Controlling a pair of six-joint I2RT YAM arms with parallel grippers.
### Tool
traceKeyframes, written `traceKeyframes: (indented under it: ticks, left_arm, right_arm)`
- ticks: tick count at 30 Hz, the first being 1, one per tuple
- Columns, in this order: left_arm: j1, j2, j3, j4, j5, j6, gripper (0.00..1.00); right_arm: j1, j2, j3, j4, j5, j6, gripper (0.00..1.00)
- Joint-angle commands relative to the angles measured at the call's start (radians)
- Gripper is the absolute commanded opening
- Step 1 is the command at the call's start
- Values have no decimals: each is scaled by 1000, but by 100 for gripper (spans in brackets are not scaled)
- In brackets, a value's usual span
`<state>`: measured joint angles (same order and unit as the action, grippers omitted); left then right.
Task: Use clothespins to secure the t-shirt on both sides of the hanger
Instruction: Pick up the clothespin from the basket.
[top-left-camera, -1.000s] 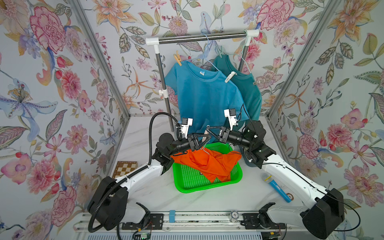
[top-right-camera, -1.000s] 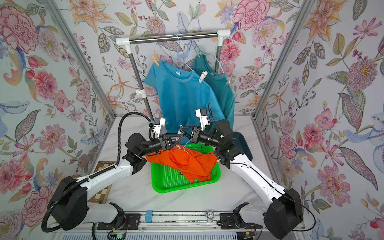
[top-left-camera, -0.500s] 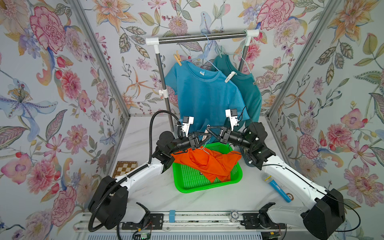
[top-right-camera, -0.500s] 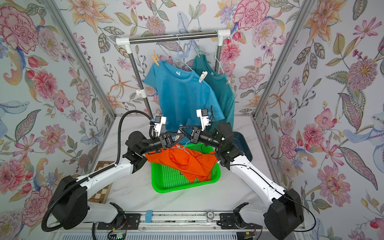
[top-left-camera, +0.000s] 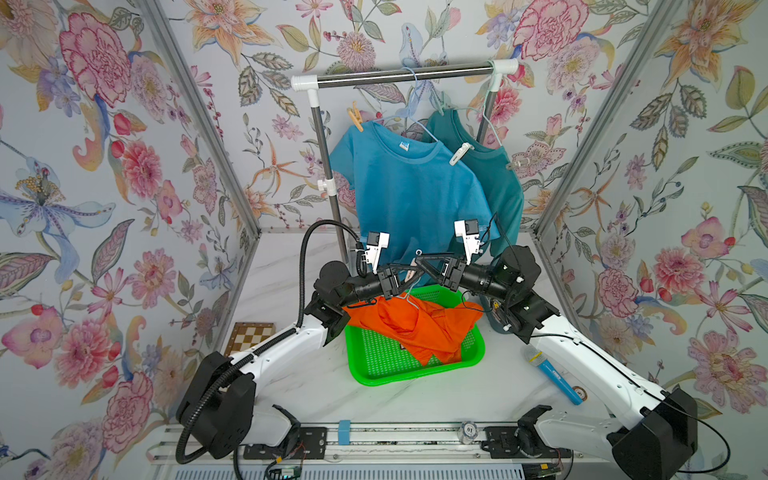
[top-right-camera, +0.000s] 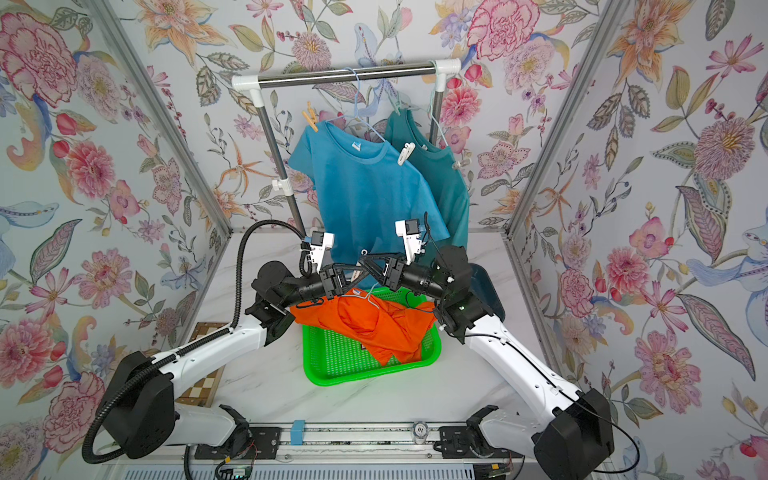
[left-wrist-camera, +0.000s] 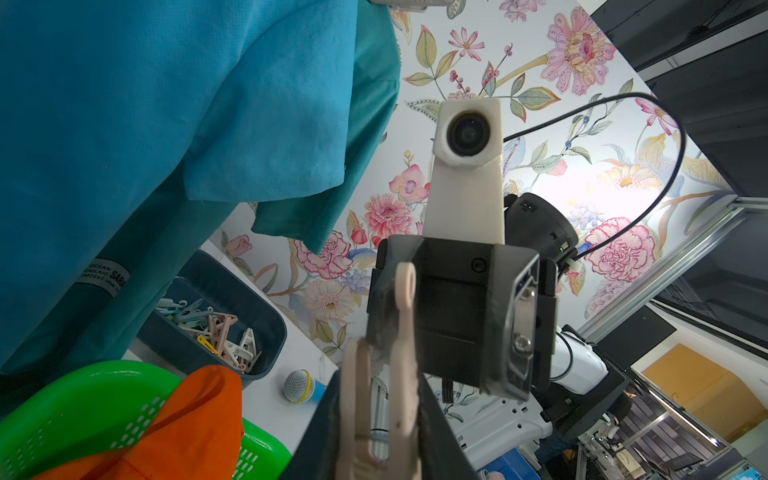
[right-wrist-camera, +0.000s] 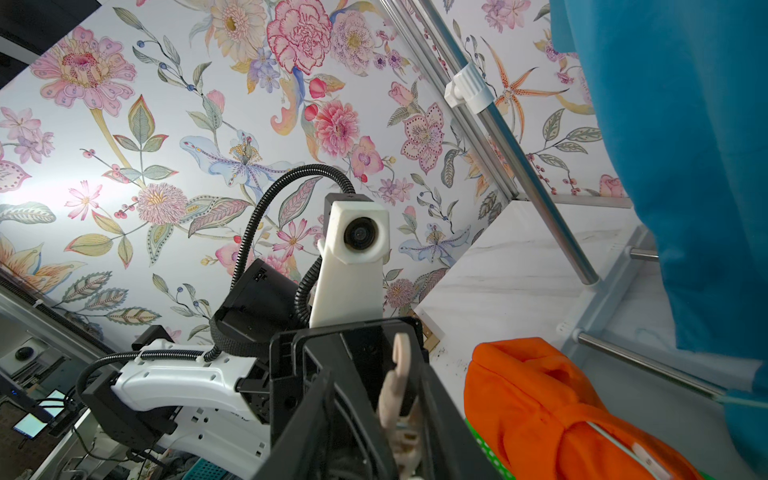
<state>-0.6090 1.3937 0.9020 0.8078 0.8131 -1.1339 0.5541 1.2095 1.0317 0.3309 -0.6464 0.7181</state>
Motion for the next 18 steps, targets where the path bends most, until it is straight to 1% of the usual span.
traceKeyframes:
  ticks: [1,5,8,13,18]
  left_arm:
    - [-2,5,38,22,20,13,6]
    - [-2,7,40,16,24,19,6]
    - [-2,8,41,11,35,23,5]
    - [-3,19,54,-7,72,34,5]
    - [-2,34,72,-62,117,63,5]
  right_arm:
    - [-11,-11,44,-83,17,-44,41]
    - [-31,-22,69,-167,32,-67,52]
    - [-44,-10,104,-251,24,-89,57]
    - [-52,41,161,-313,-79,-93,58]
    - [-51,68,174,-298,-172,-69,56]
